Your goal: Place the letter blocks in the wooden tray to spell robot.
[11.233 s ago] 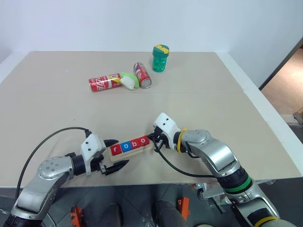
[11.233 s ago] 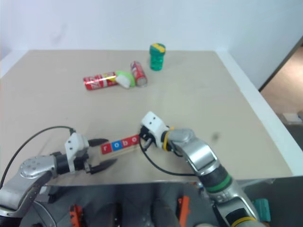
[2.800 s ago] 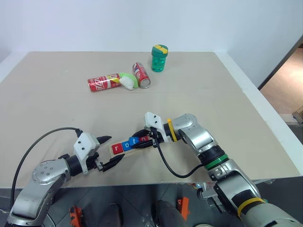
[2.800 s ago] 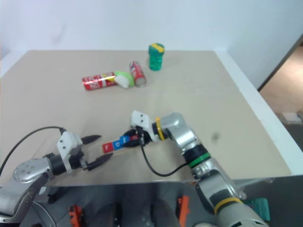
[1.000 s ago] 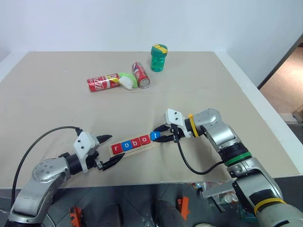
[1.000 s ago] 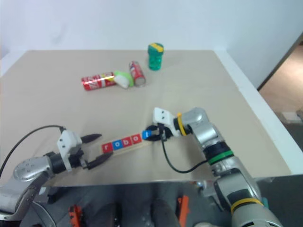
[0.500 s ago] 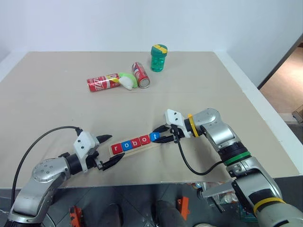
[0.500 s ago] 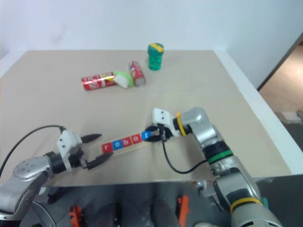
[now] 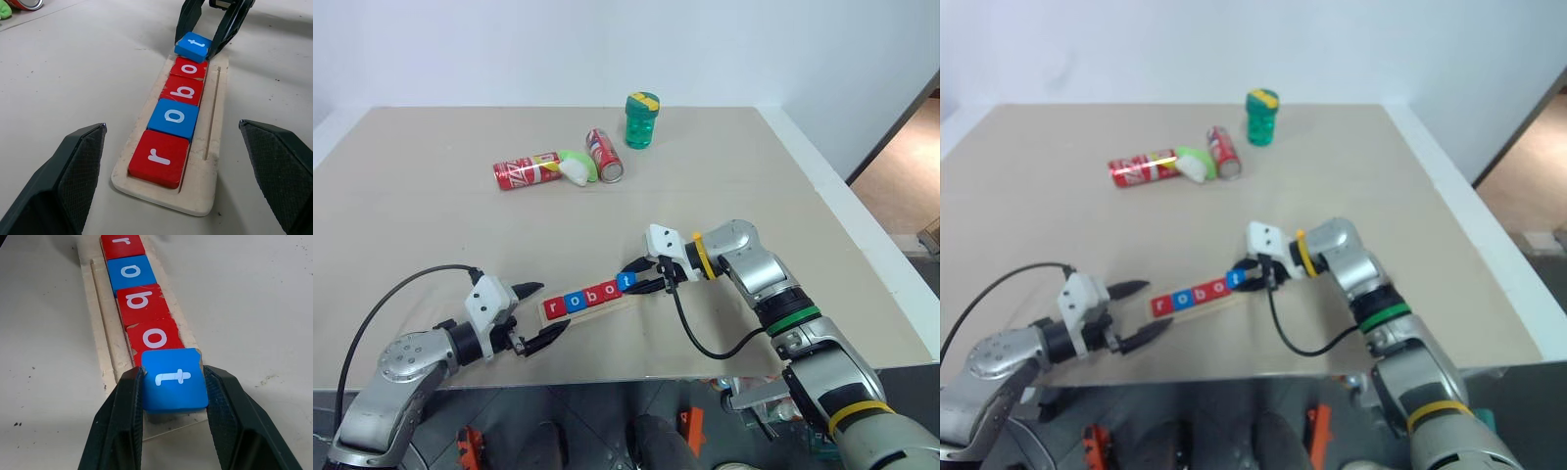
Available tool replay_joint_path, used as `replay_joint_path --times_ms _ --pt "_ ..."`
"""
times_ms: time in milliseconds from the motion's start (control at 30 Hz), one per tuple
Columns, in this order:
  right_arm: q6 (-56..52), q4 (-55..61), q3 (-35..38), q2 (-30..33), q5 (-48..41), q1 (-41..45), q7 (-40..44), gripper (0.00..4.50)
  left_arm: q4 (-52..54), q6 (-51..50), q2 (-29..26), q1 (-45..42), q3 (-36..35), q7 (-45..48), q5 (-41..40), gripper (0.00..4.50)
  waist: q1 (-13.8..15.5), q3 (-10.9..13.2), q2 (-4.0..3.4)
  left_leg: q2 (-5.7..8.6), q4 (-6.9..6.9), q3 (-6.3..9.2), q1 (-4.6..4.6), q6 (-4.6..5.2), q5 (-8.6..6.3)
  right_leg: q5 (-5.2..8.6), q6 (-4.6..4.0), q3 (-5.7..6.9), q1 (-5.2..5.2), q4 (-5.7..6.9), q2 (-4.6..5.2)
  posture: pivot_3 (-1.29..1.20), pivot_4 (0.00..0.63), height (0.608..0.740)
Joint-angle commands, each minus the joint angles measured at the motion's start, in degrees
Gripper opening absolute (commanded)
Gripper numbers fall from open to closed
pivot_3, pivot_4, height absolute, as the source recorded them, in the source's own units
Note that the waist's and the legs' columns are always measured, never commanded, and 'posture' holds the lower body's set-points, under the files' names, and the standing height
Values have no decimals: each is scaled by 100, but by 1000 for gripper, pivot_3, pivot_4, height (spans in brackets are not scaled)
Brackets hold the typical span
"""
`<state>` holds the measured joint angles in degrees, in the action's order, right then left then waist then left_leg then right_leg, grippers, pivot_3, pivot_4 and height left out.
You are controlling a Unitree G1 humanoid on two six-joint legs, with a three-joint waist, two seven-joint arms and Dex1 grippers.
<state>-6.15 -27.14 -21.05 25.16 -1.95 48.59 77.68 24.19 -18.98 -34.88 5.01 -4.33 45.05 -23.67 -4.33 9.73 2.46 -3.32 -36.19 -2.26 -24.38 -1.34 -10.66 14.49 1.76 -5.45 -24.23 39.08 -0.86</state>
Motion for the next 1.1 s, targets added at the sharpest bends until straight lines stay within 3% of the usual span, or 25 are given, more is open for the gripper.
replay_joint_path --times_ms 33,533,1067,1100 --pt "-163 81 182 172 -189 221 349 1240 126 60 -43 -23 -74 -3 -20 4500 0 0 0 0 0 0 0 0 0 0 0 0 0 0 0 0 150 740" --pt "660 -965 -34 -121 177 484 374 1240 234 60 -22 63 -116 -19 -31 4500 -3 0 0 0 0 -3 2 0 0 -2 0 -2 1 1 0 0 150 740" --pt "720 -1155 -25 -256 192 587 573 1240 235 50 -8 50 -69 -57 -19 4500 -2 0 0 -2 0 -1 5 0 0 -1 -2 0 4 1 -1 0 150 740" --pt "642 -1143 -25 -239 175 595 630 1739 236 51 -11 54 -70 -54 -20 4500 -2 0 0 -2 0 -1 5 0 0 -1 -2 0 4 1 -1 0 150 740"
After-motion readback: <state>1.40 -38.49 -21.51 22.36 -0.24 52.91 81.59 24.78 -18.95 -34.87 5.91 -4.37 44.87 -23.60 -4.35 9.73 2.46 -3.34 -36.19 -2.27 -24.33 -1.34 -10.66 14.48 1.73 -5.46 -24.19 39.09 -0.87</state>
